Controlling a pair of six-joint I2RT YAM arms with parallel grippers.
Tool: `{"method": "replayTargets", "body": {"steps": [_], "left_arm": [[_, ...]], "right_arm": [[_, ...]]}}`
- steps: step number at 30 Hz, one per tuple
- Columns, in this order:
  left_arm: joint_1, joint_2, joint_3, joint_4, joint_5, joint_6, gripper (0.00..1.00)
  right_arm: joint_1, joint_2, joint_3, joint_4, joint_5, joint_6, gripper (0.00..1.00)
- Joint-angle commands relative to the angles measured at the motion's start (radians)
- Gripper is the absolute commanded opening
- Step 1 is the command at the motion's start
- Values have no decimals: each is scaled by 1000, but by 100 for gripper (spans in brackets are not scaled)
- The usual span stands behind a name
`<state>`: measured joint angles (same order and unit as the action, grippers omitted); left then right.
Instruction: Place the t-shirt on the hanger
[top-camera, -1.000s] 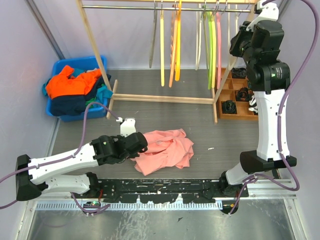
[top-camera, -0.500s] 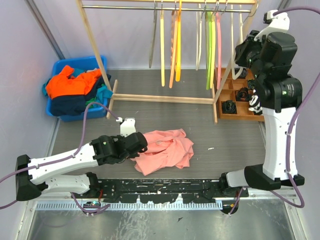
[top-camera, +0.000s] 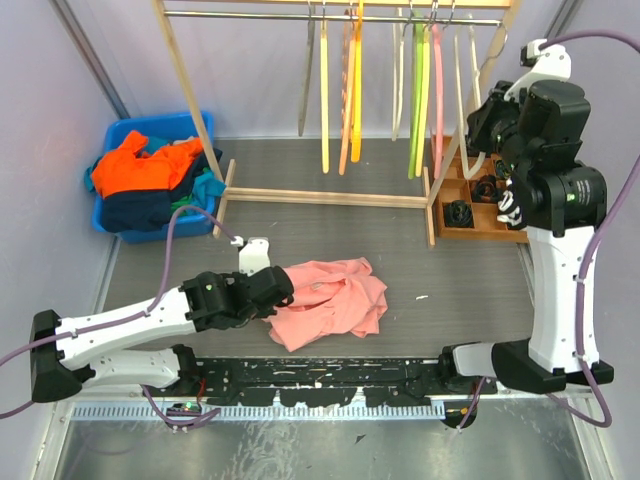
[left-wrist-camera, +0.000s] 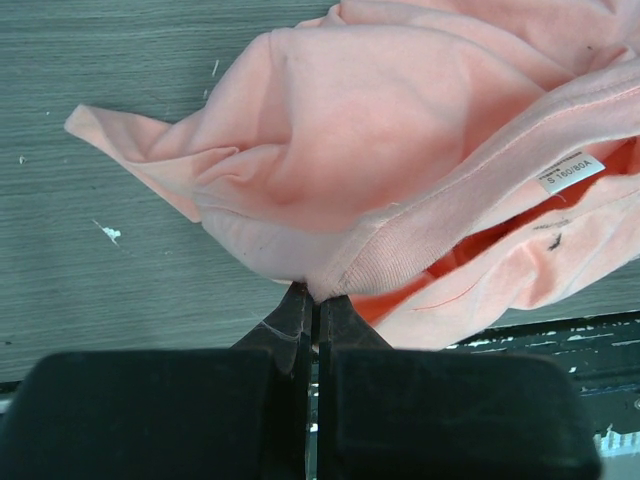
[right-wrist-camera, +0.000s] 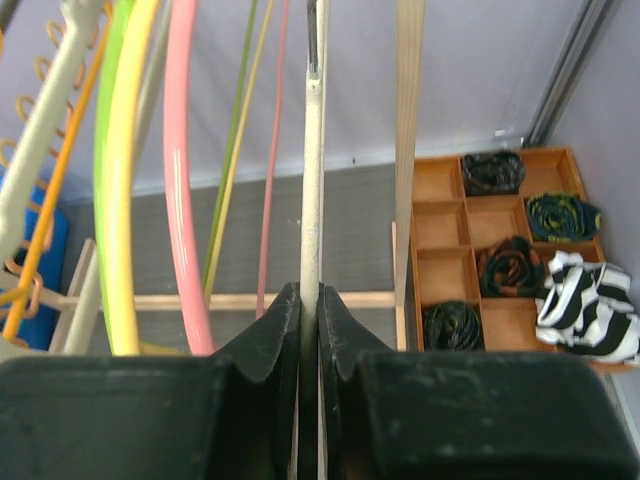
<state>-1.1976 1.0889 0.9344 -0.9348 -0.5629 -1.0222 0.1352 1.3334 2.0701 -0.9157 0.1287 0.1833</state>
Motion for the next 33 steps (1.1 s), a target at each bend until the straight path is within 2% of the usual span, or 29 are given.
{"method": "replayTargets", "body": {"steps": [1, 8, 14, 26, 33], "left_arm": [[4, -10, -15, -18, -24, -12, 0], [4, -11, -26, -15, -30, -32, 0], [4, -2, -25, -26, -48, -51, 0], [4, 38, -26, -23, -78, -114, 0], [4, 80, 14, -41, -105, -127, 0]], "right_arm": [[-4, -94, -48, -55, 6, 32, 1], [-3, -258, -259, -129, -46, 143, 1], [-3, -377, -363, -223, -122, 175, 1], [-3, -626, -526, -444, -536, 268, 1], [-3, -748, -629, -516, -781, 246, 1]]}}
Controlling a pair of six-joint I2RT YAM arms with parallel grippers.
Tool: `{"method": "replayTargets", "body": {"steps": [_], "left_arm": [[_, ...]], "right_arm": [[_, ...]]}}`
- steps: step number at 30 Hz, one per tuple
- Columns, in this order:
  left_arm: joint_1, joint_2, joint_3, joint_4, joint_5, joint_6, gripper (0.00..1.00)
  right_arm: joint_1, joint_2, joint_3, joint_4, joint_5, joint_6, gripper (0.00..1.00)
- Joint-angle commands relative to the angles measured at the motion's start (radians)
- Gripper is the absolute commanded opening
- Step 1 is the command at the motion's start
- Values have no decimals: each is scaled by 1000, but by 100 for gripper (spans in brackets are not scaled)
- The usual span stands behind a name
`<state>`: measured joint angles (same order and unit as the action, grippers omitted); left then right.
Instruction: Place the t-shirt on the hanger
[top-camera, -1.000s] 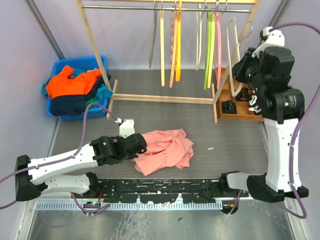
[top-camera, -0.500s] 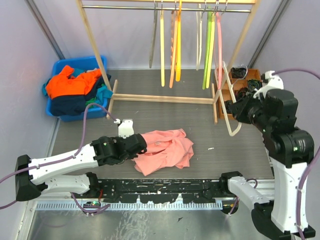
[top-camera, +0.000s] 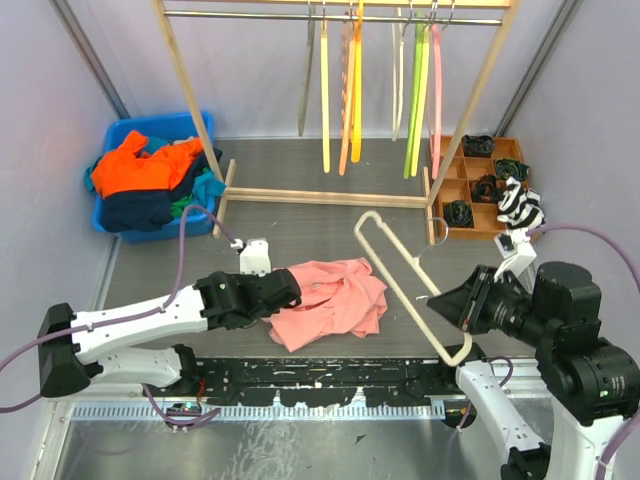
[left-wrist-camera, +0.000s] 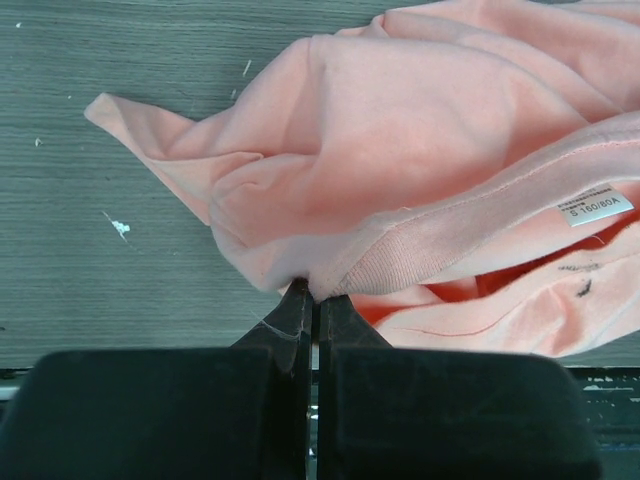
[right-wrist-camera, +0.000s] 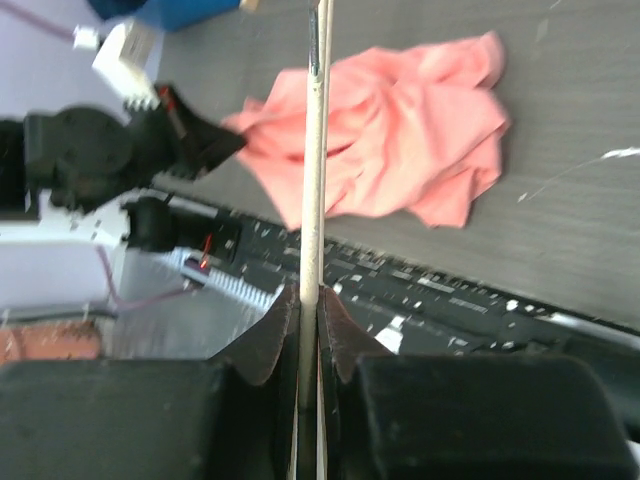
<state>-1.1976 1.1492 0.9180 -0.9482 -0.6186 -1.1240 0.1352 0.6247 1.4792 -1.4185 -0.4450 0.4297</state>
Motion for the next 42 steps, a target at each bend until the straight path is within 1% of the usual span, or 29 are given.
{"method": "replayTargets", "body": {"steps": [1, 3, 5, 9, 13, 16, 24, 28, 30, 34, 37, 42], "left_arm": [[5, 26, 39, -35, -55, -24, 0], [4, 41, 62, -57, -67, -22, 0], [4, 50, 86, -76, -78, -19, 0], [4, 57, 108, -100, -90, -19, 0], [4, 66, 124, -118, -101, -20, 0], [5, 74, 133, -120, -104, -17, 0], [27, 113, 175, -108, -85, 42, 0], [53, 148, 177, -92, -57, 77, 0], [68, 152, 180, -76, -35, 109, 0], [104, 172, 199, -56, 7, 179, 0], [139, 185, 213, -42, 27, 230, 0], [186, 164, 195, -2, 69, 278, 0]], "right_arm": [[-4, -50, -58, -20, -245, -12, 1], [-3, -83, -112, -2, -317, -25, 1], [-5, -98, -157, -19, -356, -61, 1], [-6, -111, -219, -40, -396, -124, 1], [-6, -118, -257, -27, -400, -123, 1], [-11, -120, -289, 12, -391, -108, 1], [-23, -95, -356, 112, -383, -91, 1], [-15, -39, -345, 130, -381, -111, 1], [20, -2, -312, 125, -356, -131, 1], [115, 91, -213, 66, -245, -178, 1], [158, 134, -179, 65, -230, -185, 1], [213, 185, -171, 92, -231, -198, 1]]}}
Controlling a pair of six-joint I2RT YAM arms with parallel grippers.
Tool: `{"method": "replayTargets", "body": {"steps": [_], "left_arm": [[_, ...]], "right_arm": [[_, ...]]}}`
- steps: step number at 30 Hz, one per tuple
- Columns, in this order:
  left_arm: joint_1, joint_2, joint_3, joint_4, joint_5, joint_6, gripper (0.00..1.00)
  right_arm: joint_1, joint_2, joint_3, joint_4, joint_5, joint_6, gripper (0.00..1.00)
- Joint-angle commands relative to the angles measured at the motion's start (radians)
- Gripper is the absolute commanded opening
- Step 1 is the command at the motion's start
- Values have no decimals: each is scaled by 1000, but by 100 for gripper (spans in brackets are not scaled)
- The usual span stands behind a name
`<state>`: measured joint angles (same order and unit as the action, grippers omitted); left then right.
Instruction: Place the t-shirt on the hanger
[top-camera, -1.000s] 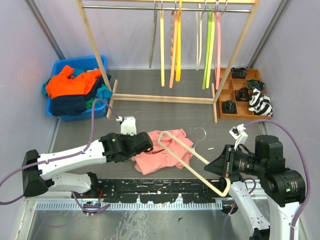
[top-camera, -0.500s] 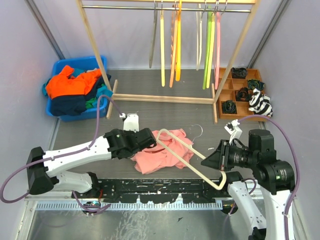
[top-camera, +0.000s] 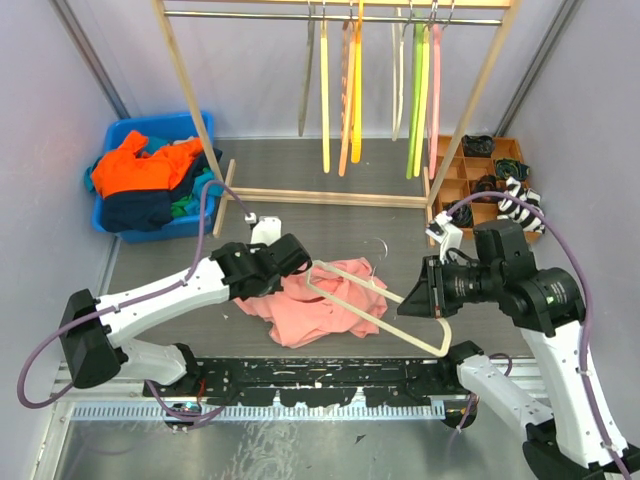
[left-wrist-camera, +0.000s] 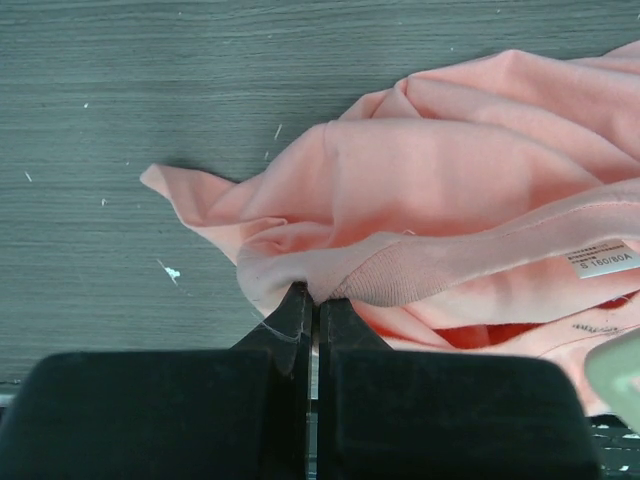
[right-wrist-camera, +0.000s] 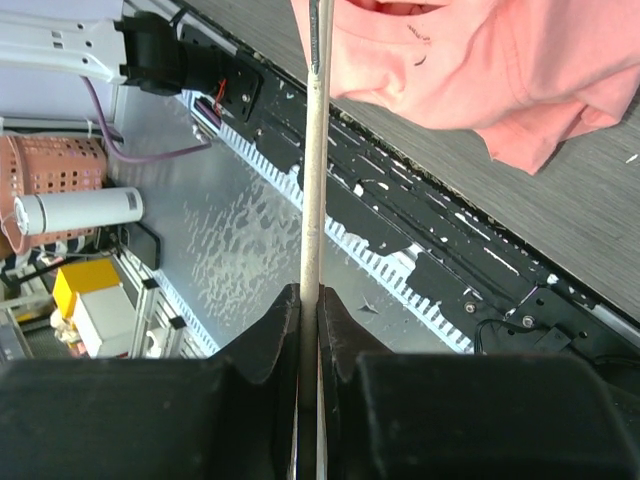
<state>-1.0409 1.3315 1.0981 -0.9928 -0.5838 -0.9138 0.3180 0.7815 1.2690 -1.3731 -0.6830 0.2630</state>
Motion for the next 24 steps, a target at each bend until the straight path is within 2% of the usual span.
{"method": "replayTargets", "body": {"steps": [1, 12, 24], "left_arm": [[37, -21, 12, 48, 42, 72, 0], [66, -16, 15, 65, 91, 100, 0], [70, -14, 55, -1, 101, 98, 0]], "right_arm": [[35, 35, 38, 55, 0, -31, 1], [78, 112, -11, 235, -1, -31, 1], [315, 104, -173, 457, 175, 40, 1]]}}
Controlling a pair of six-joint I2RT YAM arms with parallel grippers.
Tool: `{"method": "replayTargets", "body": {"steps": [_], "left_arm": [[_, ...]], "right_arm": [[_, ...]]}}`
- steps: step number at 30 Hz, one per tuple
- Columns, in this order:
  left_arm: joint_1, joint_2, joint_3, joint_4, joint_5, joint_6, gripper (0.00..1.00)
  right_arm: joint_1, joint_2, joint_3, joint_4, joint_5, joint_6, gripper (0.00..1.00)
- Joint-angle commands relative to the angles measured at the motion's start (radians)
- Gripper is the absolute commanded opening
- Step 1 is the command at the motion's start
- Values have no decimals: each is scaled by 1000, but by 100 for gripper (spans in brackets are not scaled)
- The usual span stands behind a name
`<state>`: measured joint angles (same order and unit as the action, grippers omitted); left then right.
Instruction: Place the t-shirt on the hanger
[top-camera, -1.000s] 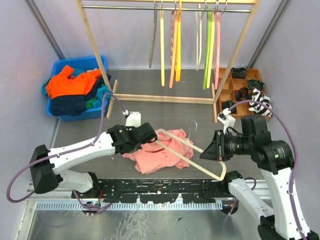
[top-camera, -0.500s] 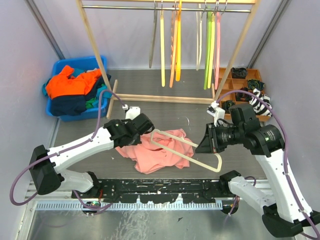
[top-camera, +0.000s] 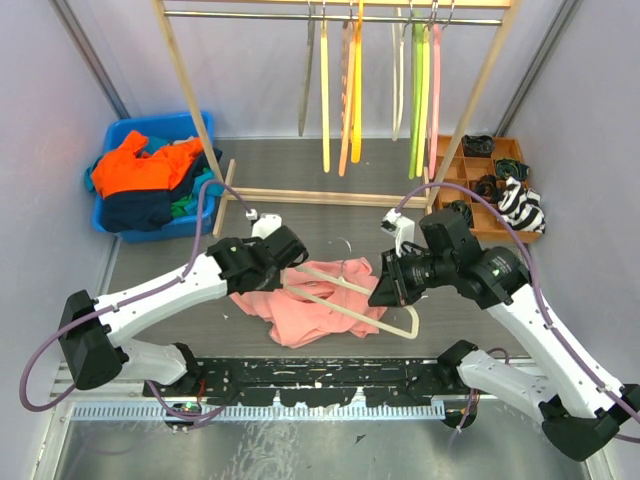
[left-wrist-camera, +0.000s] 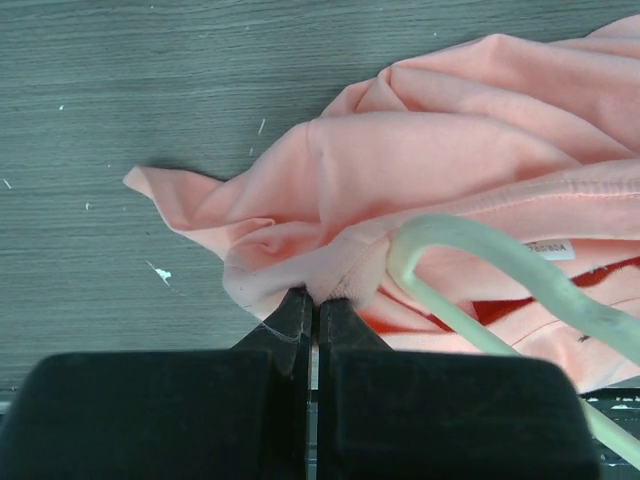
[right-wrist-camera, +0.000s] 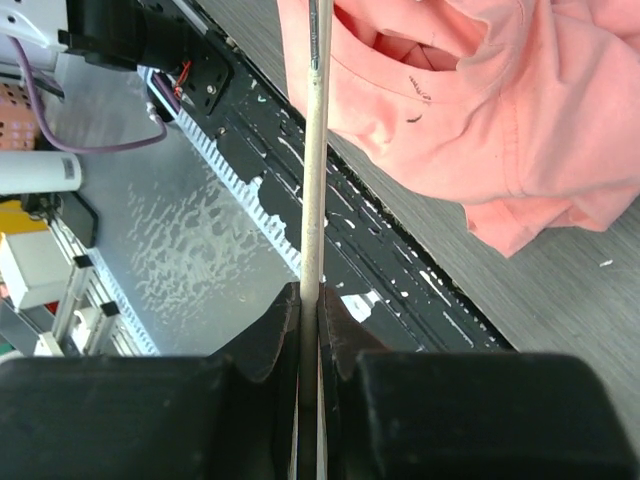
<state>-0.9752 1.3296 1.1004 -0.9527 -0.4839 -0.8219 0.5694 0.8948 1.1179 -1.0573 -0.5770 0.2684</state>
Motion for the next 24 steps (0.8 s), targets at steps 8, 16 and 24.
{"method": "replayTargets", "body": {"steps": [8, 16, 24], "left_arm": [[6, -12, 72, -88, -1, -14, 0], [6, 9, 114, -130, -18, -23, 0], [5, 40, 168, -156, -27, -25, 0]], "right_arm": [[97, -62, 4, 77, 141, 0, 1], [97, -151, -17, 6, 121, 15, 1], [97, -191, -16, -37, 88, 16, 1]]}}
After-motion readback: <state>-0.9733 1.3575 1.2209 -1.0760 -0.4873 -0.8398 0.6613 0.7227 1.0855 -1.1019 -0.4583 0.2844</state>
